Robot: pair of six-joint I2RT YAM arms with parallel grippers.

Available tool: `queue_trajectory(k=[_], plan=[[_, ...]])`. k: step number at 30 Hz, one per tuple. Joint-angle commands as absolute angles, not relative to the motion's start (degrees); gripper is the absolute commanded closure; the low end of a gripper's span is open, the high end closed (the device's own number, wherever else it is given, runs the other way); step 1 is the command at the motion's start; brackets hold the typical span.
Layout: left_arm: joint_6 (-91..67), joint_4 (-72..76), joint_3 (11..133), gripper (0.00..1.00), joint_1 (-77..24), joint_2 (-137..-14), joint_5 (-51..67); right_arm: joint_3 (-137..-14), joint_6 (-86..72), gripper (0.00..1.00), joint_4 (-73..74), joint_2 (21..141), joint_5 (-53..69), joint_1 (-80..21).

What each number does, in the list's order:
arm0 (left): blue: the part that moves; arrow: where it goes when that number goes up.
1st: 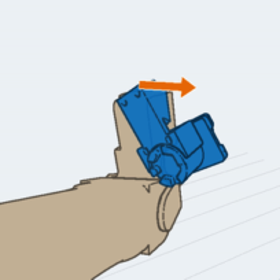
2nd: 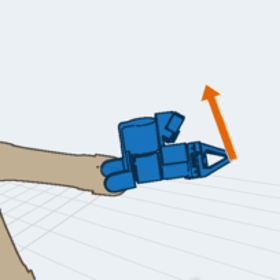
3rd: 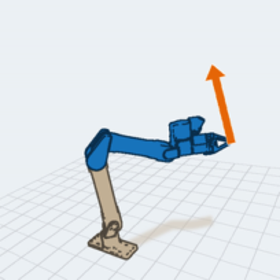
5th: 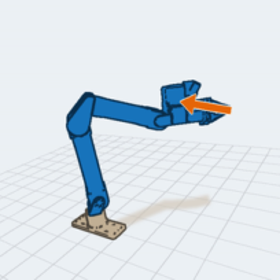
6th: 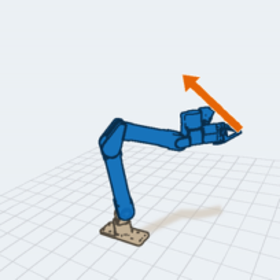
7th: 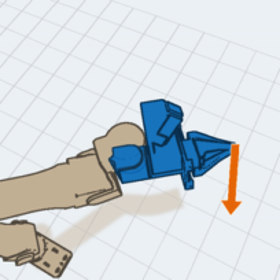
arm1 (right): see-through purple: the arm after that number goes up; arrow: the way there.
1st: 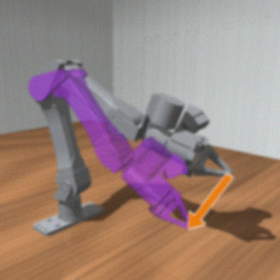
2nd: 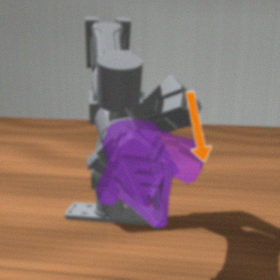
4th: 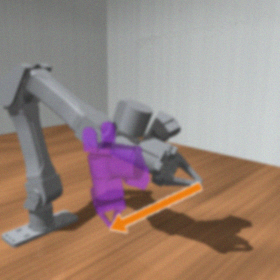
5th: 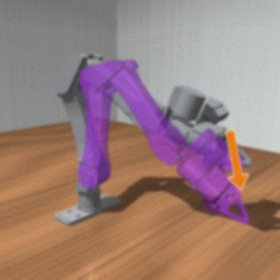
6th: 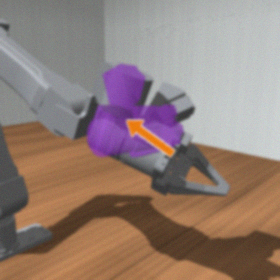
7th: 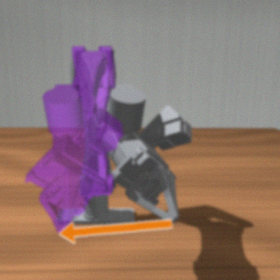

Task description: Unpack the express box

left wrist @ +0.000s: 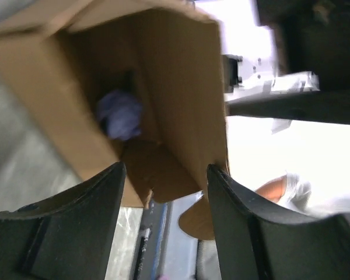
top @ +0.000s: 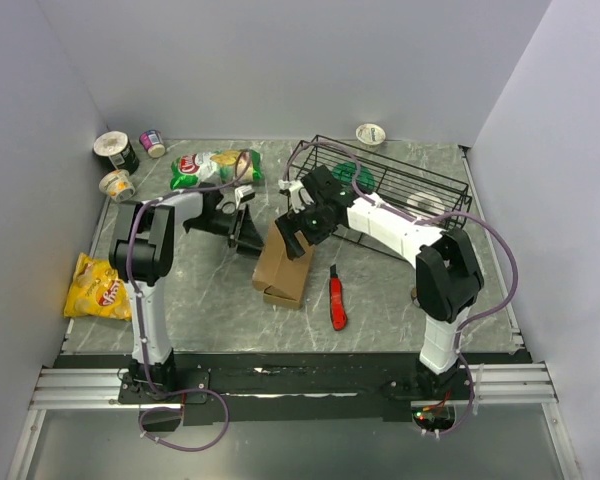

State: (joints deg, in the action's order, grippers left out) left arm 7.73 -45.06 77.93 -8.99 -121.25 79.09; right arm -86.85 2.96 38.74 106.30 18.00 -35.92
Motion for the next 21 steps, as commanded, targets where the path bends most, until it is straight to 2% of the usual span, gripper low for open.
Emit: queue_trajectory(k=[1,9,21], plan=[[32.26,-67.77,84.99,0.37,-11.68,-121.82,87.8,-85.52,4.48,0.0,38.84,101.78,16.26,-34.81],[40.68,-74.61,88.59,0.39,-15.9,-121.81,87.54,-85.25,6.85,0.0,42.62,92.92,24.07,-31.38],[44.3,-75.68,93.86,0.42,-26.8,-123.13,87.1,-87.28,10.1,0.0,45.09,84.82,24.08,-31.29]])
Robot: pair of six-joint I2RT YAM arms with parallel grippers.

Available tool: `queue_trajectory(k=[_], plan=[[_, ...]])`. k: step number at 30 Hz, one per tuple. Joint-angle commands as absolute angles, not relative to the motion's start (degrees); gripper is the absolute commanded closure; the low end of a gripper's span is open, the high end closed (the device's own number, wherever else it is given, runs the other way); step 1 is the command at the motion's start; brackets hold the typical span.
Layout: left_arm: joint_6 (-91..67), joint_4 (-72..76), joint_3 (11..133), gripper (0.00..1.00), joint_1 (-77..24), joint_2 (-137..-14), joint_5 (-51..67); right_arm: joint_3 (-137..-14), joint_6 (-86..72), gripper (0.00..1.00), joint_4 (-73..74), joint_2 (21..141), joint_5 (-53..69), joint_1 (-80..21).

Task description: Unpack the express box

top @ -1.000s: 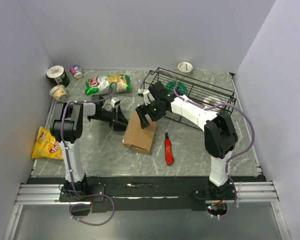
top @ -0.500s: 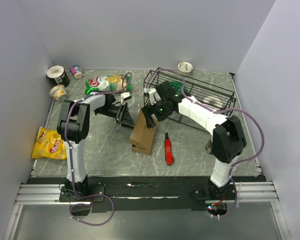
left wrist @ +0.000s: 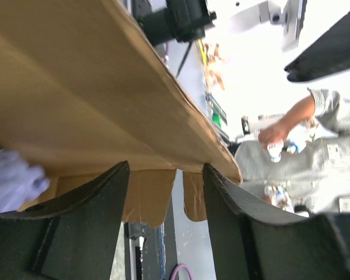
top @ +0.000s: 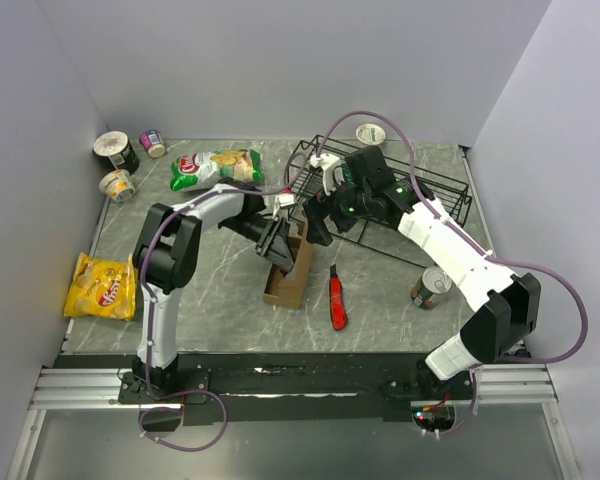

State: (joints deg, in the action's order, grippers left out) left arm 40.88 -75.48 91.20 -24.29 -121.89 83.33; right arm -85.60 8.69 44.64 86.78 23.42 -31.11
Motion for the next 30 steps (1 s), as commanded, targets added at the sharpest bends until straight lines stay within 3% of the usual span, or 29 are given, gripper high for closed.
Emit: queue_trajectory(k=[1,10,13,15,17,21,25,30], plan=[[44.38,-75.59,94.39,0.42,-27.85,-123.92,86.93,-87.19,10.46,0.0,45.35,84.47,24.0,-31.2],[38.87,-71.48,100.19,0.39,-34.45,-128.15,84.38,-82.98,15.72,0.01,47.2,74.89,27.86,-31.2],[17.65,-49.91,97.75,0.34,-36.82,-124.03,75.36,-80.25,17.66,0.01,46.41,70.5,29.53,-31.11],[-5.2,-22.32,88.02,0.29,-37.09,-116.59,68.32,-78.76,18.02,0.01,45.7,68.65,29.01,-31.2],[-14.72,-11.1,82.12,0.28,-36.65,-114.0,62.59,-78.31,18.19,0.0,45.35,68.03,28.39,-31.11],[-9.85,-20.12,85.17,0.29,-34.2,-115.14,58.54,-76.82,19.69,0.01,44.39,66.89,28.13,-31.11],[-11.95,-12.93,77.0,0.27,-31.73,-108.64,60.82,-70.59,20.39,0.03,39.48,65.13,27.07,-31.46],[-9.14,-14.59,75.94,0.26,-31.82,-105.56,58.8,-65.3,17.84,0.07,26.3,66.96,23.13,-35.58]])
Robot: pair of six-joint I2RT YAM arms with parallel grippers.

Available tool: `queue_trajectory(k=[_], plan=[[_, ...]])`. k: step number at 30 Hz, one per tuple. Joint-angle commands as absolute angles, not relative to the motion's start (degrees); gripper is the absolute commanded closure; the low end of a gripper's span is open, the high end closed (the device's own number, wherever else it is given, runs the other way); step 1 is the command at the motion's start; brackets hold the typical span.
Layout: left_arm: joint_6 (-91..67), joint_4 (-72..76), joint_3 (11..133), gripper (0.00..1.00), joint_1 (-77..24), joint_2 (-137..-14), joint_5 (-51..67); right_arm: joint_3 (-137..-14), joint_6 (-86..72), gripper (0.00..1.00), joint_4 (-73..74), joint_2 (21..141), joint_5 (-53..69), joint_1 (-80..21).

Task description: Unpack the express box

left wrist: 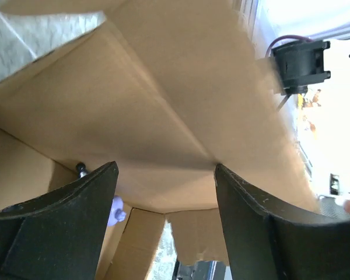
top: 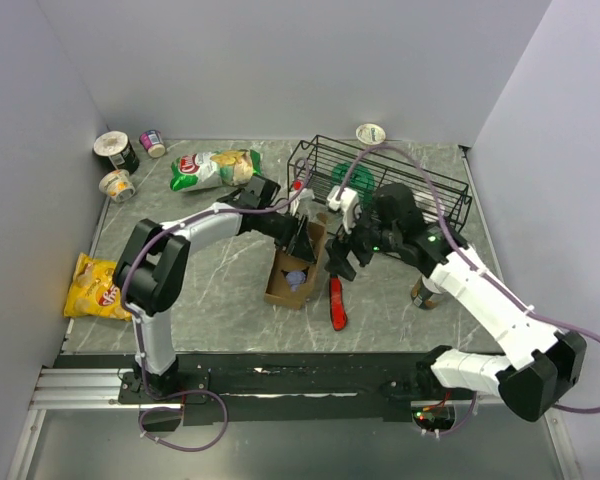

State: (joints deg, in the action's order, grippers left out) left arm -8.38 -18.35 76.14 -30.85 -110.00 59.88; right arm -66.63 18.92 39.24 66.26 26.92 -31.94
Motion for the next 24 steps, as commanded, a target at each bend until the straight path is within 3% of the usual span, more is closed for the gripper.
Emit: queue_trajectory(k=[1,10,17,24], plan=[[-9.05,-14.59,75.94,0.26,-31.82,-105.64,58.71,-65.56,18.19,0.07,23.15,67.76,21.98,-36.73],[-7.99,-15.39,73.58,0.26,-31.47,-104.94,57.22,-69.52,18.01,0.19,17.84,75.5,19.07,-42.71],[-8.7,-13.71,70.75,0.27,-30.67,-103.71,57.66,-59.96,22.23,0.29,20.65,71.55,19.95,-44.56],[-8.09,-14.59,70.14,0.27,-28.39,-103.8,56.6,-55.9,24.87,0.3,25.74,68.03,14.77,-43.95]])
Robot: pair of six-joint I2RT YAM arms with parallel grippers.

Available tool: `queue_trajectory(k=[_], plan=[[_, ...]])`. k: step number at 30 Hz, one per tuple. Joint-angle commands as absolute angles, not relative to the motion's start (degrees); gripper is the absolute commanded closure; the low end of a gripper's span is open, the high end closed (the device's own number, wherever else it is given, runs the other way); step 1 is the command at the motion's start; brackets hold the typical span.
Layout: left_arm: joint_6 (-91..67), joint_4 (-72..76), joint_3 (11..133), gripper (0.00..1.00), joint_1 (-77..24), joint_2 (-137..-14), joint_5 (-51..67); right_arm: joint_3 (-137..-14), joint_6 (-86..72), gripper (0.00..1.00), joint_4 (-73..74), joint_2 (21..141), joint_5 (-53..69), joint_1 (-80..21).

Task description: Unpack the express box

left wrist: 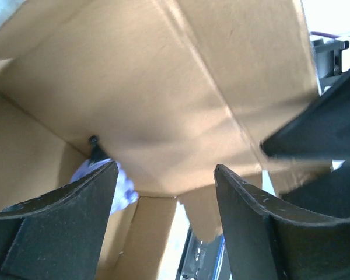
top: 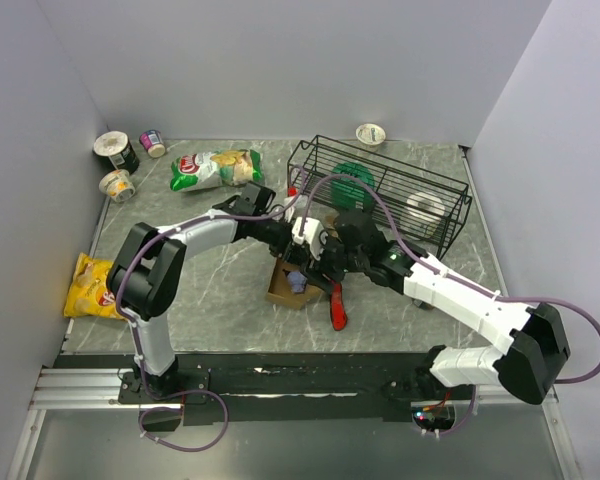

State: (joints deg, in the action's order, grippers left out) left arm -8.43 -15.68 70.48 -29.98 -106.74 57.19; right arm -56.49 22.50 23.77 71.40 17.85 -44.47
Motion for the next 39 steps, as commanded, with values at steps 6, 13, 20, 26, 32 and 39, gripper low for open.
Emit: queue_trajectory(k=[6,13,20,26,32,39], plan=[[-7.3,-14.59,68.91,0.27,-26.63,-104.06,55.37,-52.65,26.19,0.31,29.53,66.18,13.36,-41.66],[-6.77,-13.54,64.96,0.28,-23.56,-103.8,53.88,-48.78,27.68,0.33,26.46,66.97,13.97,-38.24],[-6.77,-12.83,65.39,0.28,-22.94,-105.55,55.19,-45.44,28.13,0.3,20.49,69.87,16.52,-37.97],[-6.94,-12.74,67.58,0.28,-22.94,-107.22,55.29,-46.06,25.57,0.23,14.85,74.88,17.84,-37.7],[-6.15,-13.54,67.68,0.28,-22.24,-107.49,53.87,-44.21,26.11,0.21,15.91,76.47,19.15,-35.69],[-6.94,-12.66,66.88,0.28,-21.27,-106.35,55.19,-46.48,28.39,0.09,18.37,76.03,21.45,-34.8]])
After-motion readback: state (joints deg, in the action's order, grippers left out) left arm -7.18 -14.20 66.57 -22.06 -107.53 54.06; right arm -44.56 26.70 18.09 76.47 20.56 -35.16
